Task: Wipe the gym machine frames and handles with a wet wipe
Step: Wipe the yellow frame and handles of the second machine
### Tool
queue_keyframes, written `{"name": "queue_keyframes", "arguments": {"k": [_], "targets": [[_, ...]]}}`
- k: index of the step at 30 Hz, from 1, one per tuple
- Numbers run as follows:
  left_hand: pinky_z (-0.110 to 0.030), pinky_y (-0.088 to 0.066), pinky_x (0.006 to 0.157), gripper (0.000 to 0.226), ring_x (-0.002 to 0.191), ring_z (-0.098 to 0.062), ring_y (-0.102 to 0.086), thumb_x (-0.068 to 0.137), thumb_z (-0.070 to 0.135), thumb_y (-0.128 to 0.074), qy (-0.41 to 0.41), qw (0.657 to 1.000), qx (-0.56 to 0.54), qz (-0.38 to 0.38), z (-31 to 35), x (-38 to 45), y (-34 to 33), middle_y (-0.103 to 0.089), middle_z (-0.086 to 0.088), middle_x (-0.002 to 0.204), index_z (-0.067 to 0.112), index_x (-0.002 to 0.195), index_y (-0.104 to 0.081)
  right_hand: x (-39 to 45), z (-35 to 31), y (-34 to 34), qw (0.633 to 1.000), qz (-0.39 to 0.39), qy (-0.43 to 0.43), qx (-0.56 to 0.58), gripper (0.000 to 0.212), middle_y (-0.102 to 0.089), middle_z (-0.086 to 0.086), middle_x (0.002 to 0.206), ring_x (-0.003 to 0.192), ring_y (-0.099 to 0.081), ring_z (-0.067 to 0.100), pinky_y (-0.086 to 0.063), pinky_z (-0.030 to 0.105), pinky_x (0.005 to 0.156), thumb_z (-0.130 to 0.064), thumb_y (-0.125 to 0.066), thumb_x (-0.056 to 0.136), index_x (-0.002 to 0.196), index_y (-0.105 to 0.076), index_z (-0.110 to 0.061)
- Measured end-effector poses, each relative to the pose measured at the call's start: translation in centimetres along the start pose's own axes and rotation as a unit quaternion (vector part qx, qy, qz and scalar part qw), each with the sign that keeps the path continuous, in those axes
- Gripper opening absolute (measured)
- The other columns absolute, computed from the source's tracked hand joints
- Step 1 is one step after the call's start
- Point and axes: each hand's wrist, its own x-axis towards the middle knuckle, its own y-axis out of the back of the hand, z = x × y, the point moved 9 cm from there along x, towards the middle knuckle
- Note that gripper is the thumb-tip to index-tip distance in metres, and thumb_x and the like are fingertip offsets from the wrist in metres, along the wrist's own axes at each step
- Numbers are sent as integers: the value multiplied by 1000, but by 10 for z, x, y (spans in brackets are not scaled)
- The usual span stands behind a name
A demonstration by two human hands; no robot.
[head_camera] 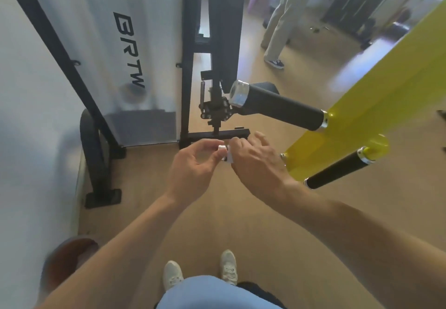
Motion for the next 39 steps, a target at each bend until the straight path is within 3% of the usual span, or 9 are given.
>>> {"name": "queue_keyframes", "arguments": {"k": [4, 7, 11, 17, 23, 27, 29, 34, 39], "targets": [[-23, -53, 85, 24, 102, 1, -65, 92, 48, -64, 15, 1000, 6, -2, -4, -4, -6, -75, 19, 105, 35, 110, -74, -21, 42, 3, 973, -117, -76, -181, 19, -70, 9, 94, 90, -66, 30, -21, 53, 116, -13, -38, 99, 108, -55, -12], [-23, -56, 73, 29, 80, -2, -66, 94, 45, -65, 15, 1000, -1, 13, 2, -10, -9, -77, 6, 107, 32, 117, -74, -13, 30, 1, 988, -103, -29, -108, 17, -71, 6, 95, 88, -68, 26, -31, 43, 112, -19, -44, 100, 111, -55, -11], [-17, -54, 88, 27, 102, -2, -68, 94, 41, -67, 7, 999, -3, 31, 6, -12, -6, -75, 14, 113, 32, 118, -75, 3, -1, 0, 996, -60, 40, 58, 35, -73, 5, 103, 93, -70, 27, -45, 32, 85, -40, -60, 96, 112, -53, -11], [-26, -55, 91, 23, 106, -2, -66, 94, 47, -64, 14, 998, 1, 61, -2, -22, -11, -74, 18, 112, 39, 113, -73, -19, 36, -1, 990, -138, -11, -30, 61, -71, 4, 111, 105, -65, 27, -33, 38, 109, -56, -59, 91, 128, -37, -12], [-23, -54, 94, 29, 110, -4, -66, 95, 47, -62, 15, 997, 6, 80, 0, -27, -10, -73, 16, 117, 35, 119, -72, -34, 27, 8, 990, -136, -2, -39, 77, -54, 4, 133, 122, -48, 24, -40, 36, 100, -68, -48, 89, 146, -37, -17], [-24, -53, 96, 26, 105, 2, -66, 95, 43, -64, 23, 995, 11, 92, 1, -25, -3, -74, 18, 113, 33, 116, -74, -27, 14, 16, 991, -76, 61, 94, 37, -63, 2, 122, 114, -58, 23, -44, 29, 87, -34, -56, 99, 133, -54, -20], [-20, -52, 94, 24, 104, 6, -66, 96, 40, -64, 20, 996, 6, 84, 2, -25, -2, -75, 20, 109, 32, 116, -75, -23, 5, 18, 984, -54, 81, 151, 42, -68, 3, 124, 116, -61, 23, -45, 29, 91, -29, -62, 96, 136, -57, -18], [-19, -53, 90, 24, 102, 12, -65, 95, 42, -65, 34, 997, 1, 76, -3, -25, -1, -74, 26, 105, 34, 116, -75, -26, 6, 5, 973, -98, 40, 207, 54, -62, -2, 119, 104, -57, 20, -43, 30, 78, -57, -53, 92, 133, -43, -23], [-14, -49, 86, 21, 99, 18, -62, 95, 41, -64, 37, 996, -1, 77, -3, -25, -2, -71, 34, 97, 36, 112, -75, -19, 24, -15, 973, -134, 31, 185, 27, -61, 2, 112, 105, -55, 20, -37, 18, 81, -25, -56, 100, 125, -58, -15]]}}
